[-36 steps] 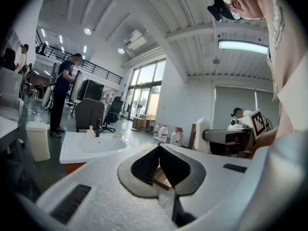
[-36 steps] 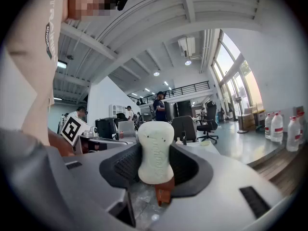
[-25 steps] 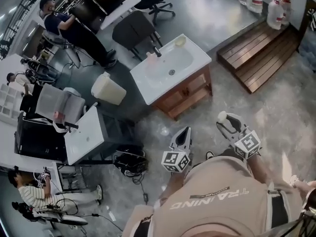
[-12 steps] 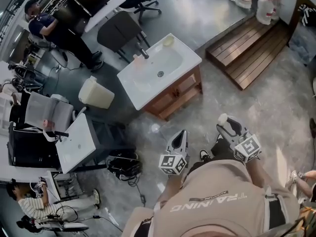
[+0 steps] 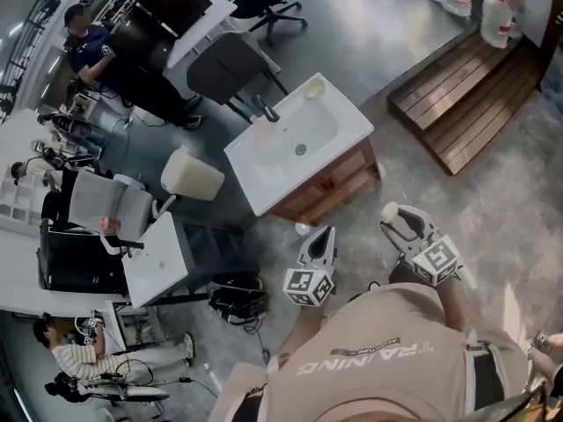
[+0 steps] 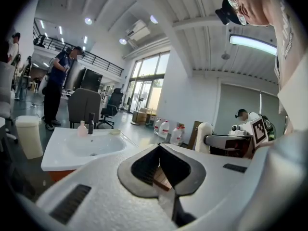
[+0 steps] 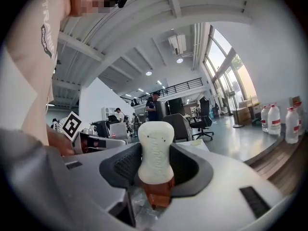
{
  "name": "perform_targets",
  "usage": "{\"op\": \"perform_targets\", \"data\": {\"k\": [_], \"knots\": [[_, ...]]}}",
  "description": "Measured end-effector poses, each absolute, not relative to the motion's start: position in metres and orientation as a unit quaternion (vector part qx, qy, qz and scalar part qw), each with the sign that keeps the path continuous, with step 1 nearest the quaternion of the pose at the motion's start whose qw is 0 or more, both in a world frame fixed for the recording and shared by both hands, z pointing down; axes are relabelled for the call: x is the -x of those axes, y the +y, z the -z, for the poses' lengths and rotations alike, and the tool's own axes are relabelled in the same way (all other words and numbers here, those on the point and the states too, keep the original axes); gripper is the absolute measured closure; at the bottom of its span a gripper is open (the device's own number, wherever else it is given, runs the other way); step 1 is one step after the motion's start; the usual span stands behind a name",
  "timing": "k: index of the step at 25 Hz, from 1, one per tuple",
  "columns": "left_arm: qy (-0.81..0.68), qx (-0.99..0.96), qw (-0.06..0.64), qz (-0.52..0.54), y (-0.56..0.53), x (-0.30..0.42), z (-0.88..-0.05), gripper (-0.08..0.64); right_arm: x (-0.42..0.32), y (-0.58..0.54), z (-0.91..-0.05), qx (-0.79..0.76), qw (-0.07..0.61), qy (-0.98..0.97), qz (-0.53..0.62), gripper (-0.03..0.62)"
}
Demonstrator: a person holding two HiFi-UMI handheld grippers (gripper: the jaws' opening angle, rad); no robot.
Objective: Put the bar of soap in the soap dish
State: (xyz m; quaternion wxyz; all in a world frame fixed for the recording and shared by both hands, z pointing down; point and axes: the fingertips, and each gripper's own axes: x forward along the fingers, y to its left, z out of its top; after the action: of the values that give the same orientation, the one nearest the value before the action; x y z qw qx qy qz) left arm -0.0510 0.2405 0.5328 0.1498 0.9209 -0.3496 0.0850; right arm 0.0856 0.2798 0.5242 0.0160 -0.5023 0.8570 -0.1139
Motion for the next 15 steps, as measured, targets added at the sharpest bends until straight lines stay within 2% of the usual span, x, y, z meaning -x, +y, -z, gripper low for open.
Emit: {"op": "perform_targets", "data": {"k": [6,15], "knots": [[-0.369,-0.917,0.135,-0.071,0.199,0.013,-0.530,0.551,-0.120,0.223,-0.519,0.485,0.012,0.870,0.091,0.423],[-0.420,-0.887,0.177,-0.071,0.159,0.008,-0.551,0.551,-0.130,0.176,-0.546,0.434,0.006,0.893,0.119,0.422]]}}
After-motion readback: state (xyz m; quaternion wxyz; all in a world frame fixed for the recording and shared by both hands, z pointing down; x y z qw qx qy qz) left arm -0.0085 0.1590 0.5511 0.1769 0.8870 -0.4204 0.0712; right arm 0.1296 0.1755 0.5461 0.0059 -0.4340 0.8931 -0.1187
